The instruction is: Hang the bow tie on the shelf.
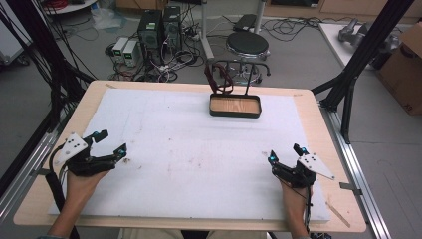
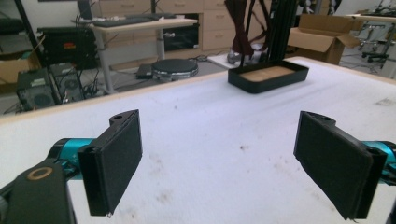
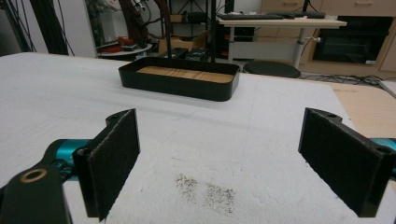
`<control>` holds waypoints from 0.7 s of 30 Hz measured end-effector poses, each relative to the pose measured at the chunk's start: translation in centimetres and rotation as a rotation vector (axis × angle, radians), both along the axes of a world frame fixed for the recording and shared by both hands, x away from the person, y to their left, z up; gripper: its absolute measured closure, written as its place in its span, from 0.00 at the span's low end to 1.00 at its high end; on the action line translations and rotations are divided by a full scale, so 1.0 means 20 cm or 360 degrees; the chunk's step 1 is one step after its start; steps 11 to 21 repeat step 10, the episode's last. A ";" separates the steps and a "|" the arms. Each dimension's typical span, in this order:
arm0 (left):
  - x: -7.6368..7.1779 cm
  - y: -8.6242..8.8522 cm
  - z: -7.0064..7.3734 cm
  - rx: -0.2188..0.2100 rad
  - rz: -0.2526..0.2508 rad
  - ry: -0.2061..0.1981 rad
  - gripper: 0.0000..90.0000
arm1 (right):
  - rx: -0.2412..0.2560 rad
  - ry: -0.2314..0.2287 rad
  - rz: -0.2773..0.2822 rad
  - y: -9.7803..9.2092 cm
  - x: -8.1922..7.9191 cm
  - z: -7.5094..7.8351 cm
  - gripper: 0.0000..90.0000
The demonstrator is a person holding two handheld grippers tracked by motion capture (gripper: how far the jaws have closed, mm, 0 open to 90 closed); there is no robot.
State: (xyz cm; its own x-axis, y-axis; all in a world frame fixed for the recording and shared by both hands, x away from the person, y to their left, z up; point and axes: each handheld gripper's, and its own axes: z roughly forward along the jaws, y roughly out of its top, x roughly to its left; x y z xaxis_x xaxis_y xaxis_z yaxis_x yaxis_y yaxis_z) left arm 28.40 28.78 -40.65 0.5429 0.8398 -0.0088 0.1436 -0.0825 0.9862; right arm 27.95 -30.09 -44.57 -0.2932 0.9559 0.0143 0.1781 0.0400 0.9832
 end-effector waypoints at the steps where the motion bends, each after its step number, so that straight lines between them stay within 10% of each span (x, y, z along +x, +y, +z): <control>1: 0.00 0.00 -0.03 0.0000 0.0008 0.0026 0.18 | 0.0000 -0.0001 0.0000 0.00 0.00 0.00 0.13; 21: 0.01 -0.01 -0.08 0.0017 0.0020 0.0083 0.17 | 0.0001 -0.0004 0.0014 0.00 0.00 0.00 0.13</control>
